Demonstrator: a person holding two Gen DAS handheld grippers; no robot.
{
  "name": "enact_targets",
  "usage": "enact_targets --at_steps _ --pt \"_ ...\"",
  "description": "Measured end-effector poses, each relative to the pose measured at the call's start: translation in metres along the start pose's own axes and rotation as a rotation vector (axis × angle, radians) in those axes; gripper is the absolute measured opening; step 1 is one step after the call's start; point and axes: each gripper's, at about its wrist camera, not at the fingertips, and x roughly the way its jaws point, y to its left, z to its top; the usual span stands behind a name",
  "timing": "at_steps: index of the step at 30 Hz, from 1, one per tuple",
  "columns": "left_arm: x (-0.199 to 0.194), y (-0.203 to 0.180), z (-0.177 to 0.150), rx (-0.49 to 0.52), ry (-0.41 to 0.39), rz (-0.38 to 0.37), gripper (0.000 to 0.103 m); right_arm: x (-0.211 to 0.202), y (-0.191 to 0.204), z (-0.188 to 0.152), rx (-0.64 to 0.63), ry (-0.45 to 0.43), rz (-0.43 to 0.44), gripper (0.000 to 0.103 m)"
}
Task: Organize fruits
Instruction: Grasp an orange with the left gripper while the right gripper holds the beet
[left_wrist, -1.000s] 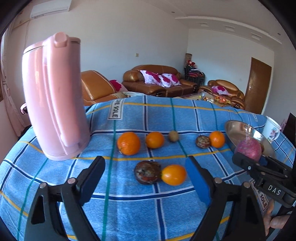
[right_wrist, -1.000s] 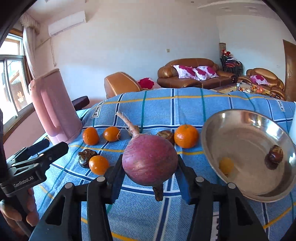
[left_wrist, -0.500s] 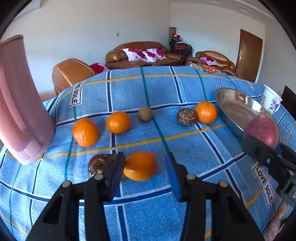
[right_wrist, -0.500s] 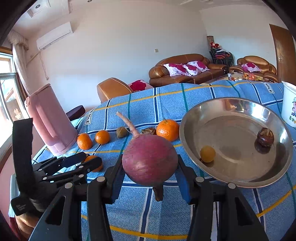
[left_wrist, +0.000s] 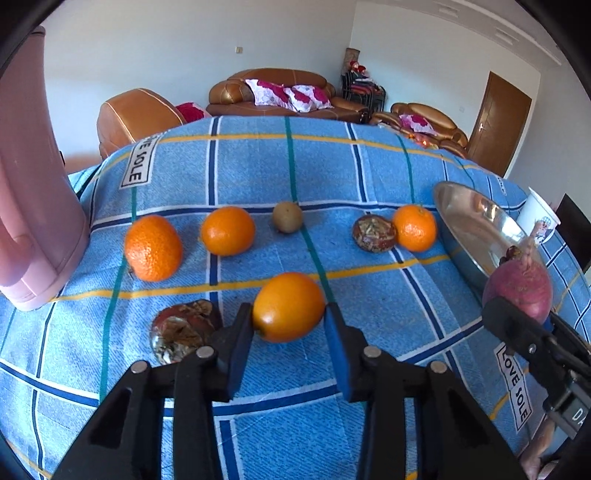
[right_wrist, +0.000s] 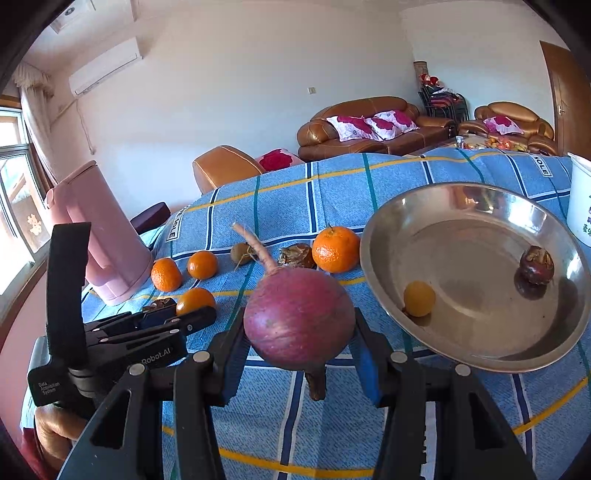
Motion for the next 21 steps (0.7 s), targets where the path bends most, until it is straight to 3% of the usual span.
enact_targets --at_steps 2,6,10,12,21 --pt "-0.012 0.0 -0.002 0.011 -0.061 0.005 0.04 -0.003 0.001 0.0 0.0 -0.019 0.002 0.053" --pt "-0.032 -0.009 -0.006 0.025 -0.162 0.09 0.039 -0.007 0.003 0.001 -0.007 -0.056 0.001 0.053" --pt "-0.043 -0.023 -0.007 0.038 -0.233 0.176 0.039 -0.018 0.006 0.003 -0.045 -0.127 -0.056 0.053" --pt "-0.046 -0.026 -0.008 0.039 -0.255 0.21 0.039 -0.022 0.006 0.003 -0.057 -0.155 -0.087 0.053" --pt "-0.049 -0.049 -0.017 0.004 -0.264 0.24 0.036 -0.03 -0.005 0.005 -0.066 -0.175 -0.138 0.053"
